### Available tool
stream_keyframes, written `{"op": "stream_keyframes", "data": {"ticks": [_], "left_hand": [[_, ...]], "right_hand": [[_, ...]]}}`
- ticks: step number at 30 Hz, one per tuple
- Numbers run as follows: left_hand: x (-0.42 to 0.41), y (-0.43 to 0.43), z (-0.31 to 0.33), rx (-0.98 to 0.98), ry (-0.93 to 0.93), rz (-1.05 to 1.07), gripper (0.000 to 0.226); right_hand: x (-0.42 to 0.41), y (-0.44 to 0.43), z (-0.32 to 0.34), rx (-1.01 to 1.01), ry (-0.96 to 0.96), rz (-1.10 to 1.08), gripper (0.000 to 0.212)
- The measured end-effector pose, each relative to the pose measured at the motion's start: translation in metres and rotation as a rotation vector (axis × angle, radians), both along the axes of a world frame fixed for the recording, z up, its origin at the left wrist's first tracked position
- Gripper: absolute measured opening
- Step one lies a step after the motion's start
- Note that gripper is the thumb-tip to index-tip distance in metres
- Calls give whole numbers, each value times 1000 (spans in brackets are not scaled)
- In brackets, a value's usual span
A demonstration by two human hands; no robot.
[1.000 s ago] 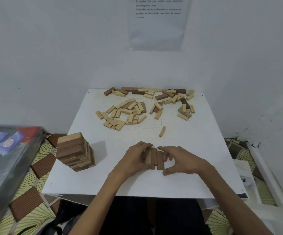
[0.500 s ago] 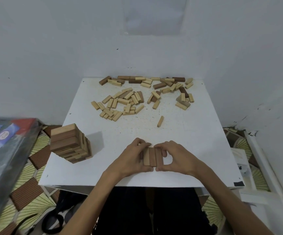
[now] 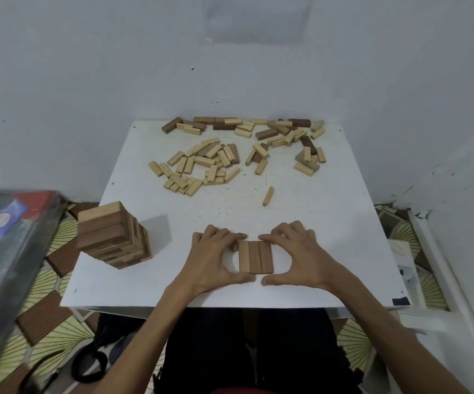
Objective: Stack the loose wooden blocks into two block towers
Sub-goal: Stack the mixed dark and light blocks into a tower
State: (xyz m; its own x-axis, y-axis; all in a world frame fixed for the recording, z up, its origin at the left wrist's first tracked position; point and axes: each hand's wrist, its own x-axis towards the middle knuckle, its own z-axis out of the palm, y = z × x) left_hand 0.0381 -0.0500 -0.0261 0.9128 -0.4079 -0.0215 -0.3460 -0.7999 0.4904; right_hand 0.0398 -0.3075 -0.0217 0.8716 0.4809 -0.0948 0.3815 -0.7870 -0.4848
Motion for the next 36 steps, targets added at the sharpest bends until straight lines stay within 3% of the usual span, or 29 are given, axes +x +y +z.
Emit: {"op": "stream_keyframes", "data": {"ticks": [17, 24, 27, 36], "left_hand": [[4, -2, -12, -100, -45, 2, 76], [7, 2, -7, -72, 11, -19, 104], [8, 10, -7, -88, 8, -19, 101], [12, 11, -9, -49, -49, -47, 88]], "right_hand": [[0, 2, -21, 155, -87, -69, 77], [3, 1, -16, 102, -29, -45, 96], [4, -3, -13, 97, 12, -29, 105], [4, -3, -17, 131, -37, -25, 88]]}}
